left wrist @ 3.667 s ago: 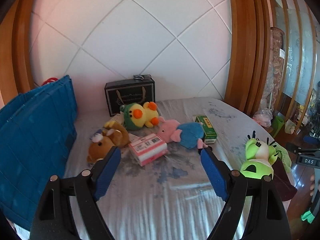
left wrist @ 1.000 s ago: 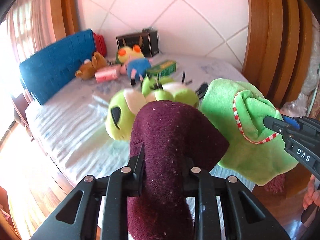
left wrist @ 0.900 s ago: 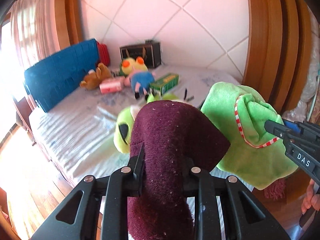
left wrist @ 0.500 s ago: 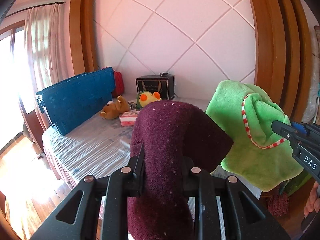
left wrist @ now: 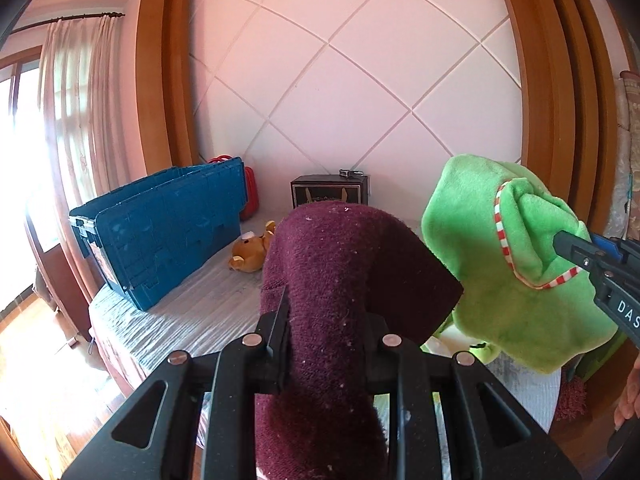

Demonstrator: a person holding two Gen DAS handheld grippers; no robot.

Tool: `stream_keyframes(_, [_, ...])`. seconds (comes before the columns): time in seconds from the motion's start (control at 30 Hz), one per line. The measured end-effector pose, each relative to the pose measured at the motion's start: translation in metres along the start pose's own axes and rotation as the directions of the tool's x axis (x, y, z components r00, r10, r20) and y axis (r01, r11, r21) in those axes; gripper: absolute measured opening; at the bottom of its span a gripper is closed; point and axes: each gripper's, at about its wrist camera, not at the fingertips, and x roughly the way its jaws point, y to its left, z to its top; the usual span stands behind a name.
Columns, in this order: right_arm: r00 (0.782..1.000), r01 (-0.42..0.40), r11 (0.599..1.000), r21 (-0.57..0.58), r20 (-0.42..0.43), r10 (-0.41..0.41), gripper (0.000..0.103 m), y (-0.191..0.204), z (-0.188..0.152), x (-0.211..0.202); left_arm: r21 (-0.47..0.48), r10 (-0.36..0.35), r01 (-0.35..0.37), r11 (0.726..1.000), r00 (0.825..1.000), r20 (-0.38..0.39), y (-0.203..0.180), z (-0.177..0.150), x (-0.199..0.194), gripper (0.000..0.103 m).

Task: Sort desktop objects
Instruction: 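Carry both plushes over the blue crate and open both tools to drop them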

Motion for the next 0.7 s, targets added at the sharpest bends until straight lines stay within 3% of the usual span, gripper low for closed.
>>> stream_keyframes(0.2, [0.999, 0.04, 0.999, -0.018, 0.001, -0.04, 0.02, 0.051, 0.017, 0.024, -0.04, 0.004, -0.003, 0.999, 1.0, 0.012, 0.06, 0.009, 0.023, 0.023])
stream_keyframes(0.33, [1.0, 0.029, 0.999, -0.036, 0.0, -0.029, 0.02, 0.09, 0.03, 0.064, -0.05, 0.019, -0.018, 0.999, 1.0, 0.011, 0.1, 0.016, 0.054, 0.023])
stream_keyframes(0.7, [0.998, -0.056, 0.998, 0.022, -0.001, 0.056, 0.02, 0.169, 0.074, 0.208, 0.033, 0.048, -0.047, 0.998, 0.998, -0.043, 0.186, 0.072, 0.193, 0.023])
